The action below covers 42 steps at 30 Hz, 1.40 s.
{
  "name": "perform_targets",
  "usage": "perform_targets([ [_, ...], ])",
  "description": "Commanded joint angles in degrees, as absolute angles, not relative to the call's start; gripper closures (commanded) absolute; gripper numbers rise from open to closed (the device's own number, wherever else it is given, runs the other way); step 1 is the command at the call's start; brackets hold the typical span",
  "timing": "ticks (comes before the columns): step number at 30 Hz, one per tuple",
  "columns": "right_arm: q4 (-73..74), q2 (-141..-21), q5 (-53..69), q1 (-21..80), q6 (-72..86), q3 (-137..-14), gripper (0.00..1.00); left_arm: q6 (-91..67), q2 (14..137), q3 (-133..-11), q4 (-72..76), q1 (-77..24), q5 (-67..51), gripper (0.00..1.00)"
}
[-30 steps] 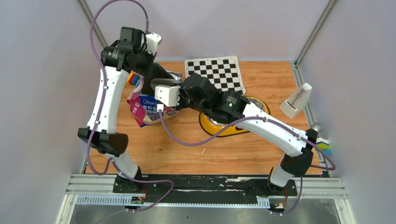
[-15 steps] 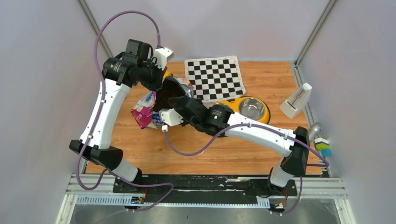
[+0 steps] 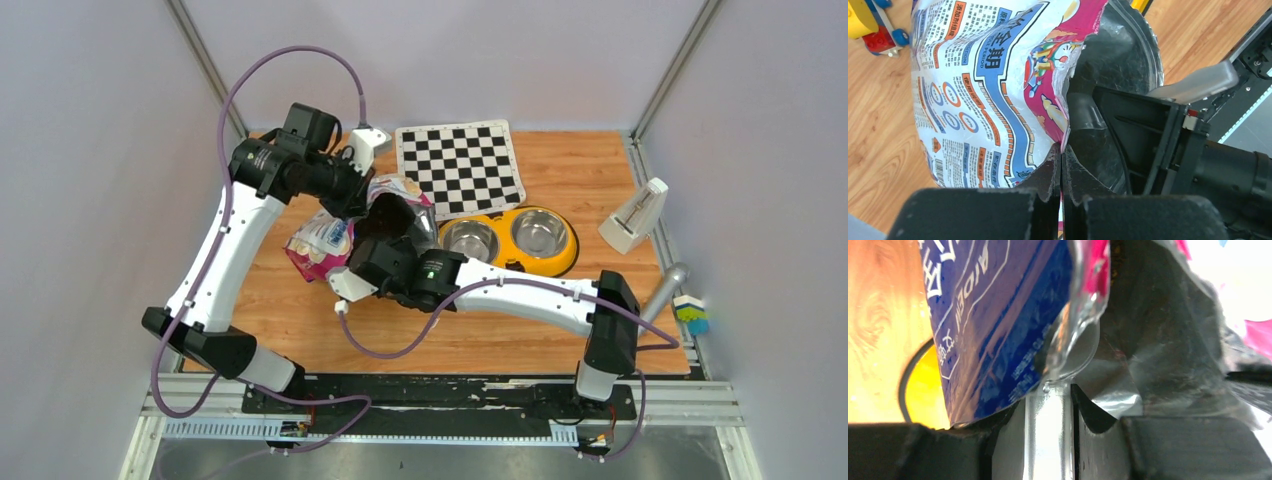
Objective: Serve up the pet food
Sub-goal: Collect the pet food from the pet food bag.
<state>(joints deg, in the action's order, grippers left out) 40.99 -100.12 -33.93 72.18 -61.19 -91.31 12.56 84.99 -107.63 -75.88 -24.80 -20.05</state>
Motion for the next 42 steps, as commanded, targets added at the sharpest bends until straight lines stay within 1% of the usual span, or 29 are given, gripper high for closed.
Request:
perform_targets([
  [1,43.64,-99.89,-28.39,70.35,-48.80,-95.58,1.00,12.58,79.96,-106.30,-71.78,-25.58,-23.43,1.00],
  [3,48.60,-100.36,-23.61,68.41,-42.63,-98.46,1.00,11.88,79.10,-105.10,-70.89,-25.58,-22.58,1.00],
  [8,49.30,-98.32,-15.08,63.59,-34.23,-97.42,1.00,10.63,78.05,-103.16,-69.11,-25.58,-19.82,1.00],
  [11,49.26,-97.27,-11.75,61.68,-31.56,-96.72,1.00,9.78,77.69,-103.19,-67.61,-25.58,-16.09,1.00],
  [15,49.28,-97.85,-10.28,60.35,-30.81,-96.63,1.00,8.42,77.59,-103.62,-65.86,-25.38,-11.23,1.00],
  [26,49.22,-105.16,-7.78,58.13,-32.12,-99.59,1.00,8.40,78.76,-106.13,-64.91,-24.55,-11.40,1.00],
  [35,49.28,-110.64,-5.17,56.80,-31.23,-104.65,1.00,9.21,75.82,-104.08,-63.65,-23.16,-17.53,1.00],
  [38,49.88,-110.28,-3.34,56.81,-29.73,-104.88,1.00,9.07,75.17,-102.78,-63.85,-23.22,-20.60,1.00],
  [42,50.08,-107.48,1.78,56.81,-28.74,-102.20,1.00,9.74,75.56,-101.59,-64.29,-23.25,-20.13,1.00],
])
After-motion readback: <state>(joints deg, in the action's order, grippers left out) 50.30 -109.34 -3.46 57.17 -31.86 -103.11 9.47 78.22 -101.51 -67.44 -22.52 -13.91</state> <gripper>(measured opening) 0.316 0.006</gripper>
